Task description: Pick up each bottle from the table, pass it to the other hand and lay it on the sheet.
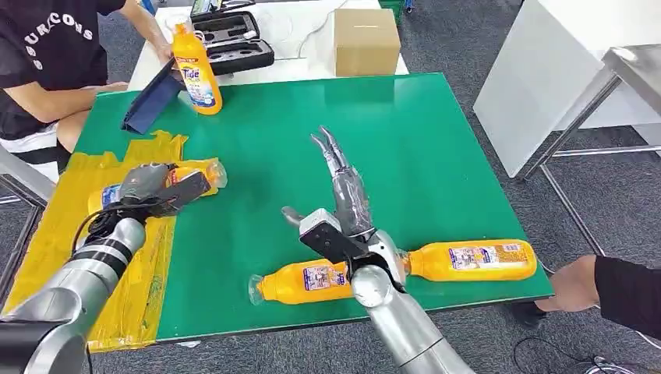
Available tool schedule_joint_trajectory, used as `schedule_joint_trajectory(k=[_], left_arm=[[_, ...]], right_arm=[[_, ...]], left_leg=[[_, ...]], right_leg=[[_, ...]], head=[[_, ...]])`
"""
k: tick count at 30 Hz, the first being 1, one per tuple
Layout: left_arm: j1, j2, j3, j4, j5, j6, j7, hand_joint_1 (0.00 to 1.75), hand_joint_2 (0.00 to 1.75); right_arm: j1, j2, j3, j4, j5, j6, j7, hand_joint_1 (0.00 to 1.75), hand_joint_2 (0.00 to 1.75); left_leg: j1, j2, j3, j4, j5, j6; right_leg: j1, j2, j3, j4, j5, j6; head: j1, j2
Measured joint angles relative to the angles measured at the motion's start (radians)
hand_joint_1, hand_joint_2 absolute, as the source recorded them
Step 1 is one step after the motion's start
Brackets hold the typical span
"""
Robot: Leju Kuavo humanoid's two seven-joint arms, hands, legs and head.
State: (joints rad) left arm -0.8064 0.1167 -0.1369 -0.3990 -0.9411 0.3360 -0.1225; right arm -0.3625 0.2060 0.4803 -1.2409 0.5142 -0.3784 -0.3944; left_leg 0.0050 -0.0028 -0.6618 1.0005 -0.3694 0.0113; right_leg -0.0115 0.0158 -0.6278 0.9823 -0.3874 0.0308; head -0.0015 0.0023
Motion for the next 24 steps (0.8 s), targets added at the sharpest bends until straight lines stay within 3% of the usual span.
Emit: schedule_joint_trajectory(k=[1,2,24], left_arm=[[0.003,0.0,0.006,0.003,0.007,-0.003,-0.005,1.08,1.75],[0.006,0.0,0.01,0.006,0.012,-0.002,-0.009,0.03,1.75],[0.049,-0.016,0.024,0.069,-0.063,-0.058,0.082,0.0,1.75]], right_arm=[[-0.001,0.0,0.0,0.0,0.0,0.001,0.0,0.0,1.75],[-0.001,0.0,0.0,0.0,-0.001,0.002,0.0,0.0,1.75],[-0.035,0.0,0.04,0.042,-0.009,0.018,0.0,0.0,1.75]], left_leg=[[0.0,0.0,0.0,0.0,0.0,0.0],[0.0,0.0,0.0,0.0,0.0,0.0],[0.0,0.0,0.003,0.0,0.0,0.0]], right_leg=[[0.0,0.0,0.0,0.0,0.0,0.0],[0.0,0.0,0.0,0.0,0.0,0.0],[0.0,0.0,0.002,0.0,0.0,0.0]], head=[[0.0,0.0],[0.0,0.0],[0.0,0.0]])
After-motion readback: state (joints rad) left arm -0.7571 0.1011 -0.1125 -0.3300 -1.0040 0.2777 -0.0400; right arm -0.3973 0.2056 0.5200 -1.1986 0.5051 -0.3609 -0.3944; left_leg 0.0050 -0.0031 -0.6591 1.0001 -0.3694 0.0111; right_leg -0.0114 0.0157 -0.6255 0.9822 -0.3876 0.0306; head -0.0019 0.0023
